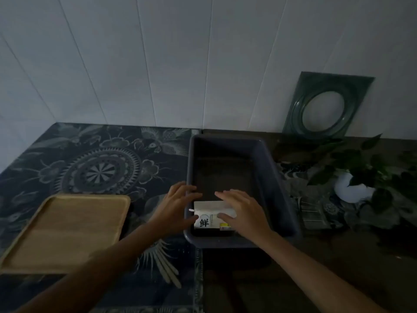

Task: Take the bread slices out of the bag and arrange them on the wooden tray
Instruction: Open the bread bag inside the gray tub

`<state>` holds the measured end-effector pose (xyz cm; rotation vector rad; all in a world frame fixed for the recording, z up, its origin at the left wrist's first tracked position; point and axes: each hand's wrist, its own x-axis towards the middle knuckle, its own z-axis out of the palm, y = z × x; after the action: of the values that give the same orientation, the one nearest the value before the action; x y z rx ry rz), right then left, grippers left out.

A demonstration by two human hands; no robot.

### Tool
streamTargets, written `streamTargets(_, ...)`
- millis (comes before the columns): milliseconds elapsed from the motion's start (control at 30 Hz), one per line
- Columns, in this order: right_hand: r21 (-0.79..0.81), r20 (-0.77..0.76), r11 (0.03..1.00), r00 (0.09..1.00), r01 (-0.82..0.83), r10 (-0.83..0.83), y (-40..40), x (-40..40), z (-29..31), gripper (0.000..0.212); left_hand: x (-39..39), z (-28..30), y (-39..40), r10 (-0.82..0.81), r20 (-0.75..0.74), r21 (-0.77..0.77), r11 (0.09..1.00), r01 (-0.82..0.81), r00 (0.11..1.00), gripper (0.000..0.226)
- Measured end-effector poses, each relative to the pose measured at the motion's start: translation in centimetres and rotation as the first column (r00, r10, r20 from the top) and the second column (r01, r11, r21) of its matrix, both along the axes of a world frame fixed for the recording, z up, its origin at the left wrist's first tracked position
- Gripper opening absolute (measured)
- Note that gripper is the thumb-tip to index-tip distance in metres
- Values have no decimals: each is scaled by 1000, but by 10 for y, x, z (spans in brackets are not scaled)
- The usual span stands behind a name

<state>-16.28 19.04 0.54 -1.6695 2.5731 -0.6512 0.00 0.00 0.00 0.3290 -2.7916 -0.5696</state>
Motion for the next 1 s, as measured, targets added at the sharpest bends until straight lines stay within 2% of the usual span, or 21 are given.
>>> streamTargets(200,13,-60,1000,998,2,-1,-4,-11,-15,46,-18,-14,2,16,-49,90,996,-12,999,43)
streamTargets(400,-120,-74,993,997,15,-24,-2,-22,-22,26,-24,-17,3,12,-121,217,976,15,993,19)
streamTargets(567,-136,-17,990,999,28,-30,-8,-32,-21,18,-27,-17,-6,-12,-156,257,965,52,988,21)
streamTargets(733,-116,96,993,995,17,-6,-14,-38,-21,23,-34,-15,-18,-74,-145,278,954,112,987,21)
streamTargets(1000,-94,184,995,983,43,-25,-19,-38,-18,30,-48,-13,-31,-237,-52,187,952,243,970,35)
